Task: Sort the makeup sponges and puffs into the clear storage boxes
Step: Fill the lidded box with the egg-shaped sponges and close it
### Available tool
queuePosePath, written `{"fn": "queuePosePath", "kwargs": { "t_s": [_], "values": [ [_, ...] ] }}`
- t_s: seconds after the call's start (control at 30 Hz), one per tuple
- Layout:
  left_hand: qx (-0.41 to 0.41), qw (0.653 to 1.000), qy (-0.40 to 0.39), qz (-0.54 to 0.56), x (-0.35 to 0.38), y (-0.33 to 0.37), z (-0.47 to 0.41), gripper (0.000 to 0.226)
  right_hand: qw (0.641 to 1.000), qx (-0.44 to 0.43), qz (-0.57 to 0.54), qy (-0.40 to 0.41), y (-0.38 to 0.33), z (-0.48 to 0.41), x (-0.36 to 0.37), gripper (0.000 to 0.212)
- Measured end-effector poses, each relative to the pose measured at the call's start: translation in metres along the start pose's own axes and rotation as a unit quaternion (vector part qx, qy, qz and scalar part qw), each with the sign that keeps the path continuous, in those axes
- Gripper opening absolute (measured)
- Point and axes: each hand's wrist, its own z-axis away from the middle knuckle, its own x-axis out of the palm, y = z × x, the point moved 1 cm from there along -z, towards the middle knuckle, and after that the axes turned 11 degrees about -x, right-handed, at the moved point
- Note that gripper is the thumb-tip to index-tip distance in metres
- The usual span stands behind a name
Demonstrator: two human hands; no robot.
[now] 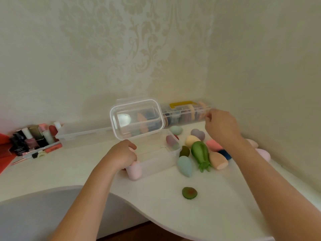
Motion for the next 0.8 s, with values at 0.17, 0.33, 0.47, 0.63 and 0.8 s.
{"fn": "queuePosePath", "kwargs": {
  "t_s": [0.17, 0.33, 0.47, 0.63, 0.8],
  "values": [
    [0.003, 1.000, 0.008, -0.005, 0.000, -0.001, 0.000, 0.039, 0.969, 0.107, 0.181, -0.133, 0.050, 0.027, -0.002, 0.028],
    [0.005, 1.000, 0.004, -0.001, 0.001, -0.001, 0.001, 0.038, 0.952, 0.124, 0.217, -0.177, 0.077, 0.035, -0.006, 0.029],
    [0.004, 1.000, -0.004, 0.000, 0.000, -0.002, 0.000, 0.038, 0.966, 0.116, 0.194, -0.127, 0.081, 0.029, -0.014, 0.022],
    [0.006, 1.000, 0.001, -0.007, 0.000, -0.002, -0.003, 0.035, 0.998, 0.052, 0.011, -0.016, 0.041, 0.012, -0.036, 0.030],
    [0.017, 1.000, 0.018, -0.009, 0.001, -0.003, -0.006, 0.030, 0.965, -0.101, -0.225, -0.090, -0.032, 0.012, -0.036, 0.034]
  ]
}}
